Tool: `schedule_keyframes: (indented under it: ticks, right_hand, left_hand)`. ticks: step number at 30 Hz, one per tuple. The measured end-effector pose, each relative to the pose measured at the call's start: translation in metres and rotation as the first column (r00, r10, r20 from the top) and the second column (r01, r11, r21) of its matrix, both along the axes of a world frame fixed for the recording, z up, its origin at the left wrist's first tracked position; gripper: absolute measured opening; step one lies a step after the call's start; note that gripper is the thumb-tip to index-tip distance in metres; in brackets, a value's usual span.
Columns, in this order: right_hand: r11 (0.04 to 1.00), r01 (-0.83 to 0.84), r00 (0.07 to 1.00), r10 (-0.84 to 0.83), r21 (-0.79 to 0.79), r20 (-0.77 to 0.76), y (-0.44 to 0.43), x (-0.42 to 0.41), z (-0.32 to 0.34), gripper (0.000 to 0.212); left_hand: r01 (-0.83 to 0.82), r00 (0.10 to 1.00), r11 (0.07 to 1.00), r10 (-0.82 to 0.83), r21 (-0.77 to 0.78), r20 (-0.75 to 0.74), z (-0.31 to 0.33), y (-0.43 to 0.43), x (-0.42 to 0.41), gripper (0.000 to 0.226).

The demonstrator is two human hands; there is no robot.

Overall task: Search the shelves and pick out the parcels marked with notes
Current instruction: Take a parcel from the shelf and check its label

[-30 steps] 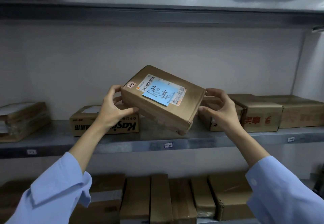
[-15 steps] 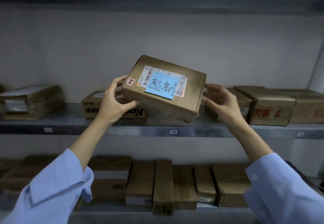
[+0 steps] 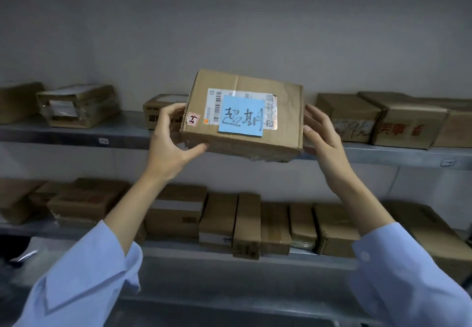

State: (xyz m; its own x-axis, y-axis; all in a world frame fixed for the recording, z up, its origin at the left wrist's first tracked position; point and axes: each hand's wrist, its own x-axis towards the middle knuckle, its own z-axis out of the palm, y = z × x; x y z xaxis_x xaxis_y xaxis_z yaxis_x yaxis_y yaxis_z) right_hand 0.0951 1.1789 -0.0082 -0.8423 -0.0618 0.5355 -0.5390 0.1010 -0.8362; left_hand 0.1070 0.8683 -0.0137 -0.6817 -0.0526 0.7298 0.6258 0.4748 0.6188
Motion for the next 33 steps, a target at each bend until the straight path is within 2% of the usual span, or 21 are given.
schedule_keyframes:
  ticks: [5, 10, 17, 24, 33]
  right_hand:
    - [0.999, 0.047, 0.995, -0.044, -0.022, 0.086, -0.016, 0.05, -0.029, 0.037]
    - [0.993, 0.105, 0.985, -0.096, -0.054, 0.144, -0.033, 0.111, -0.07, 0.046]
    - [0.959, 0.257, 0.939, -0.219, -0.116, 0.265, -0.058, 0.23, -0.125, 0.042]
    - [0.866, 0.491, 0.798, -0.405, -0.093, 0.447, -0.045, 0.379, -0.181, 0.042]
    - [0.603, 0.795, 0.507, -0.607, -0.06, 0.612, -0.006, 0.58, -0.234, 0.04]
  left_hand:
    - [0.018, 0.998, 1.0, -0.018, 0.002, 0.064, -0.041, -0.001, 0.047, 0.085]
    - [0.034, 0.988, 0.999, -0.034, 0.006, 0.148, -0.079, -0.011, 0.096, 0.088]
    - [0.217, 0.947, 0.976, -0.214, 0.011, 0.24, -0.128, -0.022, 0.17, 0.086]
    - [0.499, 0.772, 0.866, -0.467, 0.043, 0.431, -0.171, 0.01, 0.248, 0.088]
    - [0.761, 0.516, 0.647, -0.649, 0.048, 0.559, -0.225, 0.101, 0.37, 0.084]
